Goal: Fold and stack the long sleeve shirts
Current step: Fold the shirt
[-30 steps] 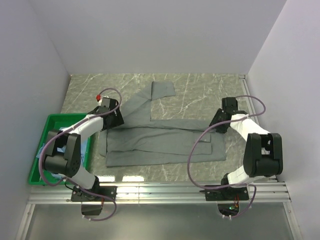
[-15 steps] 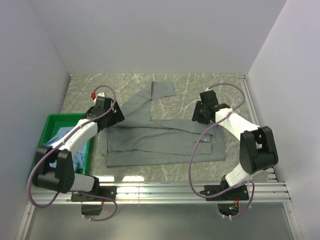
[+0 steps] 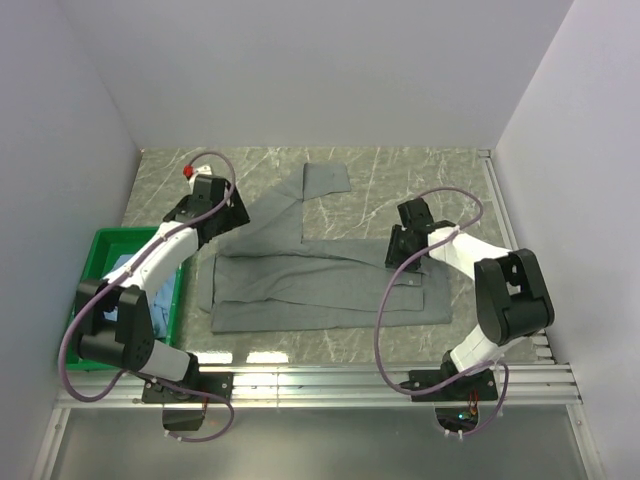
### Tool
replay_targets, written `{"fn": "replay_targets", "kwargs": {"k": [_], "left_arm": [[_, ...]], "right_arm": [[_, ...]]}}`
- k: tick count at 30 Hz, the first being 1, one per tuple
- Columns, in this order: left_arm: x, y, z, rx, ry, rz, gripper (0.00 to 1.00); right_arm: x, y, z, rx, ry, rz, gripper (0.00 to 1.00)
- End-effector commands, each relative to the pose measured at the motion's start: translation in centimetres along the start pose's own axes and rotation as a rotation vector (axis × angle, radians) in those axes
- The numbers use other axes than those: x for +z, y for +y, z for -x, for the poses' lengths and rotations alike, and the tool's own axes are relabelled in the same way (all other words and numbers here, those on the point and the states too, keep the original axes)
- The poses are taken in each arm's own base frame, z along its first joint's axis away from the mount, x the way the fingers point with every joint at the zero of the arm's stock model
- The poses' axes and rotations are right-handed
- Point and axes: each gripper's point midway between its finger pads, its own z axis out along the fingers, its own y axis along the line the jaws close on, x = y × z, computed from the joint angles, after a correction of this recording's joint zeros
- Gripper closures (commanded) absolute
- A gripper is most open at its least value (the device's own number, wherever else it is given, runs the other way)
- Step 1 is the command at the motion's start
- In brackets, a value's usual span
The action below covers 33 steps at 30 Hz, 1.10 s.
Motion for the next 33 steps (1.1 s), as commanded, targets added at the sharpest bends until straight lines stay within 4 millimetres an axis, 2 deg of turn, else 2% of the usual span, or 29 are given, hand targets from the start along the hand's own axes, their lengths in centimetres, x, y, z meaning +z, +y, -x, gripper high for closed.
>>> {"fn": "replay_targets", "kwargs": {"k": [1,3,4,5,6,7,8,9,10,12,13,14,15,16,17,19,23,33], "left_arm": [[-0.4,0.6,3.1,0.040,-0.095,0.069,0.03],[0.1,-0.7,4.2,0.055,-0.112,0.019,0.03],[1.1,-1.2,4.0,0.064,-0.095,0.008,0.03],[1.3,-2.4,5.4,0.063,-0.120,-0.024,0.04],[1.8,-3.2,5.5,0.066,-0.112,-0.050,0.04],[3.2,-3.5,5.0,0.077,-0.086,-0.048,0.04],[3.5,-4.7,6.5,0.088,-0.112,-0.075,0.05],[4.1,-5.2,6.5,0.102,-0.106,-0.088,0.05],[5.7,-5.4,5.9,0.123,-0.079,-0.085,0.05],[6.7,-6.4,7.0,0.172,-0.094,-0.108,0.07],[8.2,-6.6,5.9,0.198,-0.053,-0.116,0.07],[8.6,-7.3,6.7,0.212,-0.062,-0.127,0.08],[9.1,-7.5,6.5,0.240,-0.053,-0.133,0.09],[10.3,-7.6,5.5,0.257,-0.022,-0.142,0.10],[10.7,-8.1,5.8,0.273,-0.025,-0.158,0.12],[12.0,-8.2,5.0,0.287,0.002,-0.159,0.15],[13.5,-8.5,4.9,0.296,0.009,-0.158,0.25],[16.7,-7.8,2.5,0.327,0.063,-0.137,0.32]], "right_arm": [[-2.7,1.3,1.8,-0.035,-0.077,0.057,0.54],[-3.7,1.6,2.5,-0.051,-0.108,0.074,0.54],[-4.7,1.9,2.9,-0.055,-0.135,0.088,0.54],[-5.2,2.0,3.3,-0.059,-0.154,0.092,0.53],[-6.2,2.3,3.9,-0.058,-0.184,0.109,0.50],[-6.7,2.5,4.1,-0.061,-0.198,0.123,0.46],[-7.2,2.9,4.2,-0.064,-0.208,0.144,0.41],[-7.6,3.1,4.4,-0.068,-0.218,0.157,0.35],[-8.5,3.6,4.7,-0.070,-0.244,0.184,0.33],[-9.4,4.3,4.7,-0.088,-0.257,0.229,0.27],[-10.2,4.7,4.9,-0.096,-0.279,0.252,0.27],[-10.5,4.9,4.9,-0.107,-0.287,0.265,0.26],[-10.7,5.0,4.7,-0.114,-0.286,0.276,0.26],[-11.4,5.2,4.9,-0.117,-0.306,0.293,0.25],[-11.7,5.3,4.9,-0.127,-0.315,0.302,0.25],[-12.2,5.4,4.7,-0.136,-0.324,0.318,0.24],[-12.7,5.2,4.3,-0.149,-0.331,0.327,0.24],[-12.9,4.9,3.6,-0.142,-0.334,0.332,0.24]]}}
